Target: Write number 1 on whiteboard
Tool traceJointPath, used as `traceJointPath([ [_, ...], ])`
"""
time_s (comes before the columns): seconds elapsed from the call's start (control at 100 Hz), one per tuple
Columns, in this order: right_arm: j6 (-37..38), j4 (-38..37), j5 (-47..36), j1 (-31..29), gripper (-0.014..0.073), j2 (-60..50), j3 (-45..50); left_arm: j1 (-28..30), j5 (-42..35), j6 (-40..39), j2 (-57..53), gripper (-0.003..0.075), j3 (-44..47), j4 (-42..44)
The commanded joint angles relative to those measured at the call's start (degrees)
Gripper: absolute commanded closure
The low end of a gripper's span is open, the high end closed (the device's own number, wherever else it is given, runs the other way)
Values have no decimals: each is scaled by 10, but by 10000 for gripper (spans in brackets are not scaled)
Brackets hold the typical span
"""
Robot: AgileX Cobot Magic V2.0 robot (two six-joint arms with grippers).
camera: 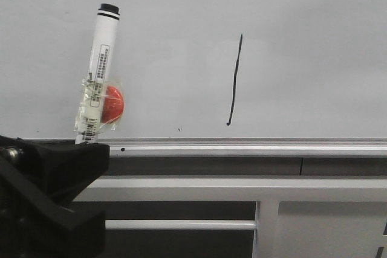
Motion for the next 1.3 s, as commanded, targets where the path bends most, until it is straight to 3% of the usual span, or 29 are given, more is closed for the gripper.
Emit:
traceJointPath([
  [0.0,52,-57,-48,-4,654,0,-7,-1,-143,-7,-10,741,-11,-5],
  [0.22,74,-80,-54,-4,654,0,11,27,-143,-32,-10,741,-16,-14],
  [0.46,74,-82,-59,-4,654,0,11,69,-143,-36,-10,741,-31,53],
  [0.73,74,-82,-60,-4,654,0,11,108,-143,-42,-10,741,-34,54],
  [1.29,74,-82,-69,-4,654,0,11,141,-143,-49,-10,741,-34,82],
])
